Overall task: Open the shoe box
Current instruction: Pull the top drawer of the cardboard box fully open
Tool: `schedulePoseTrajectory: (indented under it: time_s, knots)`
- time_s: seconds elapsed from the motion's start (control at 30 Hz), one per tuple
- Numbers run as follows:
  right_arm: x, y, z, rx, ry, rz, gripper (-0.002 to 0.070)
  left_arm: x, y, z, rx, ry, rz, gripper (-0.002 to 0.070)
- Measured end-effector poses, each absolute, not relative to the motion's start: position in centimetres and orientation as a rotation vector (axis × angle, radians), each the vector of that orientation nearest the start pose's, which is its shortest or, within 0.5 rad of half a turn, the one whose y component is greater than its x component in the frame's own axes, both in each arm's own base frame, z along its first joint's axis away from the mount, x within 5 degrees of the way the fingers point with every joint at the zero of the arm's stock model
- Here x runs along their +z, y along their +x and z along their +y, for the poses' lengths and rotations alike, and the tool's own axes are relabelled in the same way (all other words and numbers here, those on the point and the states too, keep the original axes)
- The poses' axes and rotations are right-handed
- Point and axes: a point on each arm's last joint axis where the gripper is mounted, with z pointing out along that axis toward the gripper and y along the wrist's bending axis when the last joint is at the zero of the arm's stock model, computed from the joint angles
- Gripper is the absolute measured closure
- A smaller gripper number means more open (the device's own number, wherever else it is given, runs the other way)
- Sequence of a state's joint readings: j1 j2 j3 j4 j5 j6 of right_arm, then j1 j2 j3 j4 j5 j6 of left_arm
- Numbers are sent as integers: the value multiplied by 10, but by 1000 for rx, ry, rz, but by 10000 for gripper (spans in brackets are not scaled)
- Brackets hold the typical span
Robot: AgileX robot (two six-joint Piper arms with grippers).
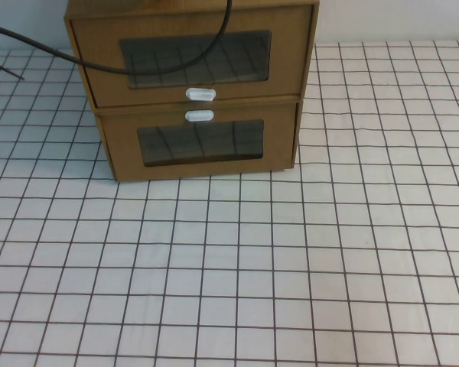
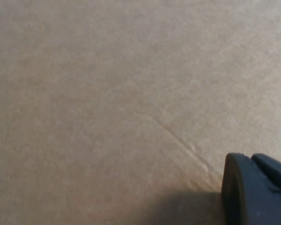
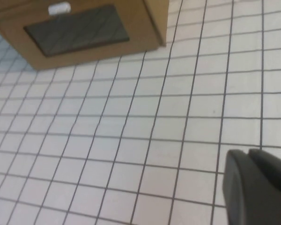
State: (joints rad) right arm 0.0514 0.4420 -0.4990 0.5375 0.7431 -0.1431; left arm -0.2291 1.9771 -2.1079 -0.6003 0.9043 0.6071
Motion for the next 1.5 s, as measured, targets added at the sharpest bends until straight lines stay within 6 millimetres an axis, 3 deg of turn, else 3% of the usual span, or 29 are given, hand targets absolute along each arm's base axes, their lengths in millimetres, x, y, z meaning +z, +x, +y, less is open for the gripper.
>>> schedulePoseTrajectory:
  time_s: [0.13, 0.37, 0.47, 0.6, 0.8, 0.97, 1.13, 1.37, 1.5]
  knots:
    - [308, 112, 45, 609, -117, 2211, 689, 397, 434, -143, -509, 716, 2012, 677]
    - [336, 177, 67, 771, -307, 2184, 689, 397, 434, -143, -509, 716, 2012, 677]
    - [337, 205, 88, 799, -408, 2218, 689, 397, 434, -143, -509, 716, 2012, 677]
    - [335, 230, 133, 766, -602, 2277, 689, 397, 434, -143, -509, 716, 2012, 677]
    - [324, 238, 215, 536, -936, 2326, 689, 397, 434, -143, -509, 716, 2012, 677]
    - [310, 239, 260, 243, -1130, 2243, 689, 397, 434, -143, -509, 716, 2012, 677]
    - [306, 253, 278, 50, -1231, 2011, 646, 397, 434, -143, -509, 716, 2012, 677]
    - [312, 271, 290, -83, -1282, 1751, 393, 397, 433, -143, -512, 721, 2017, 677]
    - [309, 284, 301, -165, -1316, 1661, 385, 397, 432, -143, -518, 733, 2027, 677]
